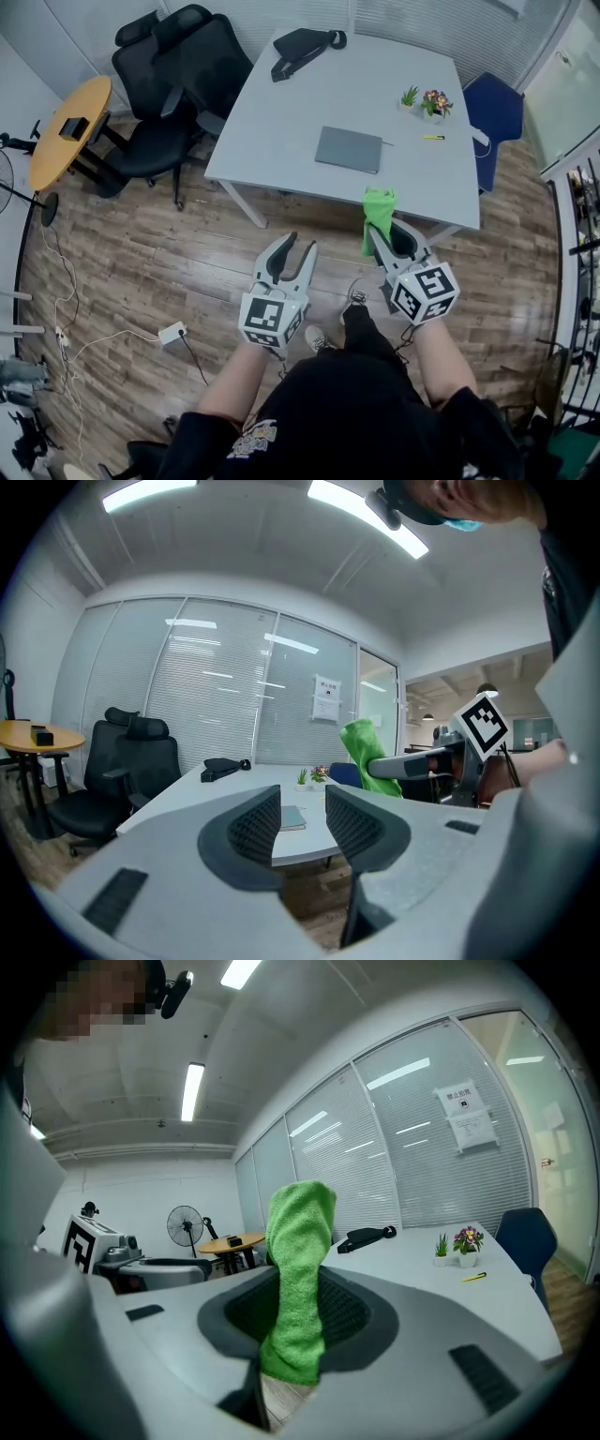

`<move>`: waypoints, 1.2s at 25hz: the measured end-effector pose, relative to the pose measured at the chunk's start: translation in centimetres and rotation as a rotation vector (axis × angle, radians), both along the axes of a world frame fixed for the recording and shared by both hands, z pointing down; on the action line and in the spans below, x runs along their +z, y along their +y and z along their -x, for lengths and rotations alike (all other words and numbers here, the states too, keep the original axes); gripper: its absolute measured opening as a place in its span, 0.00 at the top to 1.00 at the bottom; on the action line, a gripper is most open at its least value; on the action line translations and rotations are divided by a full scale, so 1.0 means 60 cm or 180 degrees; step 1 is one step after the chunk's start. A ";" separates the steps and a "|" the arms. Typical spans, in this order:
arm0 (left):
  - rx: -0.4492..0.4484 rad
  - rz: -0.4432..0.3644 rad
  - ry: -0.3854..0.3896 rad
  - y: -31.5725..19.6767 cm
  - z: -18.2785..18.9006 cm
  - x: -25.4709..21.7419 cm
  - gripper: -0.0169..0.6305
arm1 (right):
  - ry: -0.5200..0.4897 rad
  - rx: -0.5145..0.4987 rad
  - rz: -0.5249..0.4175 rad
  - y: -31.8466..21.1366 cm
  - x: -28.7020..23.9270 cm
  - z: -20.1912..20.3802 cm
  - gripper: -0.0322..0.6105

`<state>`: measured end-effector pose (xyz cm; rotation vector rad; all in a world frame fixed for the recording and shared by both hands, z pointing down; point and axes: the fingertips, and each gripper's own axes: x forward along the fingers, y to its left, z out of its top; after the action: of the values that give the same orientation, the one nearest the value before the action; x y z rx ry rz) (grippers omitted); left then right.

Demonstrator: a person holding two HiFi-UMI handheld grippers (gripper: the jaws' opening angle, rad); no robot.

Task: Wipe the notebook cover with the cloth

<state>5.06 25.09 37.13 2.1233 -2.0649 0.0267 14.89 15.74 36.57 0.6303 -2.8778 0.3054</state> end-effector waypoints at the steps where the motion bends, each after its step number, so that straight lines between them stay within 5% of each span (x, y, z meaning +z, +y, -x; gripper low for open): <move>1: -0.0003 0.0003 -0.0002 -0.005 0.000 0.001 0.76 | 0.0000 0.0000 0.0005 -0.006 0.002 0.001 0.78; 30: -0.0456 0.0301 -0.0064 -0.348 0.103 0.034 0.75 | -0.0084 -0.0431 0.0333 -0.369 0.045 0.125 0.78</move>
<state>-1.11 4.21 39.18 1.9244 -2.1761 0.1245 7.41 -6.39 39.27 0.4141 -2.8887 0.4434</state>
